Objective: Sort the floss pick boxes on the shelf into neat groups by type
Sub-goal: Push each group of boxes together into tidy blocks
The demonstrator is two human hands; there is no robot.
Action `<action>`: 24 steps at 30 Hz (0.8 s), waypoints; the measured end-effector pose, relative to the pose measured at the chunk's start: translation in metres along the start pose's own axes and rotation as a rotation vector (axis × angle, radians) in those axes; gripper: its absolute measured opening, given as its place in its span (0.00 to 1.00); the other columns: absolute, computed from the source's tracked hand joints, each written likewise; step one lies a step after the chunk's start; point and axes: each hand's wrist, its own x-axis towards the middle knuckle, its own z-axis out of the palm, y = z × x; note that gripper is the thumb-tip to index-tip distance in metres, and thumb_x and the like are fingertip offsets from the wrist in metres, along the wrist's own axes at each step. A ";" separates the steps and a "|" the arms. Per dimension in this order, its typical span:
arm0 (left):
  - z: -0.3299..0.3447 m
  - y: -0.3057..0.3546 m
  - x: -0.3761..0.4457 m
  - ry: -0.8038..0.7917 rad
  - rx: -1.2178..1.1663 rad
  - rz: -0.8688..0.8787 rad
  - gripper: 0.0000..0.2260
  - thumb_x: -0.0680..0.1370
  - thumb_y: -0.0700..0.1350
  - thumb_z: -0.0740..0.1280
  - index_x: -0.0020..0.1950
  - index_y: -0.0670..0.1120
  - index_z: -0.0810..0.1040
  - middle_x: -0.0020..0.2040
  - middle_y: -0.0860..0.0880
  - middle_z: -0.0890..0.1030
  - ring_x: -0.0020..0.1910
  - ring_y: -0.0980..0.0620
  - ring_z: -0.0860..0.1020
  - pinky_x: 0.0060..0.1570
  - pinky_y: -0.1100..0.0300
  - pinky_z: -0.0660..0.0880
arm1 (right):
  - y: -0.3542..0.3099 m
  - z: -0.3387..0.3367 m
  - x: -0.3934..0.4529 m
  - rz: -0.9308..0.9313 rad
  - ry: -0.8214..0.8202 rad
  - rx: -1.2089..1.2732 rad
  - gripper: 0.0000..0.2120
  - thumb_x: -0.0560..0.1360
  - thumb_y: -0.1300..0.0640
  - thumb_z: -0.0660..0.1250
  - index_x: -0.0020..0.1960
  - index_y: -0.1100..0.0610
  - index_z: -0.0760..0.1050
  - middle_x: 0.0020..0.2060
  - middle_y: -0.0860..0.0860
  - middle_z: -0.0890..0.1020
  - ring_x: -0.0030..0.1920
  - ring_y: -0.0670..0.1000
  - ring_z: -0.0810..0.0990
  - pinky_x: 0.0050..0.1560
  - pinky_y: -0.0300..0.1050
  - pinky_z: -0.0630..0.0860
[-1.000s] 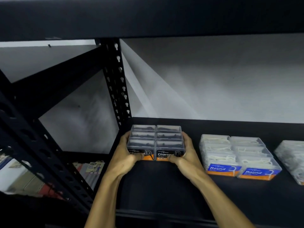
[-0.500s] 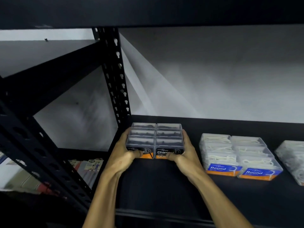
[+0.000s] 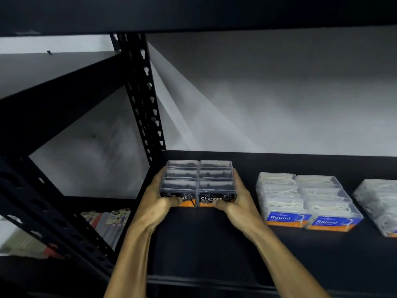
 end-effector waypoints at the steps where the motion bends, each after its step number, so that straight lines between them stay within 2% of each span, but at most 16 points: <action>1: 0.000 0.000 0.000 -0.004 0.000 0.003 0.42 0.66 0.25 0.71 0.75 0.54 0.67 0.61 0.55 0.80 0.63 0.56 0.76 0.66 0.57 0.71 | 0.000 0.000 0.000 -0.001 0.000 0.001 0.38 0.68 0.70 0.70 0.68 0.40 0.64 0.53 0.39 0.82 0.54 0.35 0.78 0.51 0.26 0.72; 3: -0.001 0.001 0.000 -0.009 -0.002 -0.001 0.42 0.66 0.26 0.72 0.75 0.54 0.68 0.61 0.55 0.80 0.63 0.56 0.76 0.65 0.58 0.71 | -0.001 0.000 -0.001 0.000 -0.005 0.004 0.39 0.69 0.70 0.70 0.69 0.40 0.63 0.54 0.39 0.81 0.55 0.35 0.78 0.50 0.25 0.71; 6: -0.001 0.001 -0.001 -0.011 -0.001 0.003 0.44 0.60 0.33 0.72 0.75 0.54 0.68 0.61 0.55 0.81 0.62 0.56 0.77 0.65 0.55 0.72 | -0.003 0.000 -0.005 -0.008 -0.004 0.004 0.38 0.69 0.70 0.70 0.67 0.37 0.64 0.53 0.37 0.81 0.54 0.34 0.78 0.50 0.24 0.71; 11: -0.004 -0.003 -0.005 0.000 0.002 -0.004 0.43 0.64 0.28 0.72 0.76 0.53 0.68 0.61 0.55 0.81 0.62 0.54 0.77 0.67 0.53 0.72 | -0.002 0.002 -0.011 -0.012 0.020 0.006 0.39 0.68 0.70 0.71 0.67 0.36 0.62 0.53 0.38 0.82 0.54 0.34 0.78 0.50 0.25 0.71; 15: -0.005 -0.006 -0.011 -0.007 0.005 -0.010 0.43 0.67 0.25 0.71 0.76 0.53 0.66 0.62 0.55 0.79 0.63 0.56 0.76 0.68 0.52 0.71 | -0.004 0.002 -0.020 -0.017 0.032 0.008 0.38 0.69 0.70 0.71 0.61 0.31 0.63 0.50 0.31 0.81 0.52 0.31 0.77 0.48 0.22 0.69; 18: -0.005 -0.007 -0.013 -0.007 0.009 -0.007 0.43 0.67 0.24 0.71 0.76 0.53 0.66 0.62 0.55 0.79 0.63 0.57 0.76 0.69 0.52 0.70 | -0.008 0.001 -0.026 -0.021 0.023 0.006 0.38 0.70 0.70 0.71 0.59 0.30 0.62 0.48 0.28 0.79 0.52 0.29 0.76 0.47 0.20 0.68; 24: -0.006 -0.007 -0.018 -0.007 0.017 0.003 0.42 0.68 0.25 0.71 0.77 0.53 0.65 0.63 0.55 0.79 0.64 0.56 0.76 0.69 0.52 0.70 | -0.007 0.002 -0.030 -0.023 0.025 0.011 0.38 0.70 0.70 0.70 0.60 0.32 0.63 0.48 0.29 0.80 0.52 0.30 0.77 0.48 0.21 0.68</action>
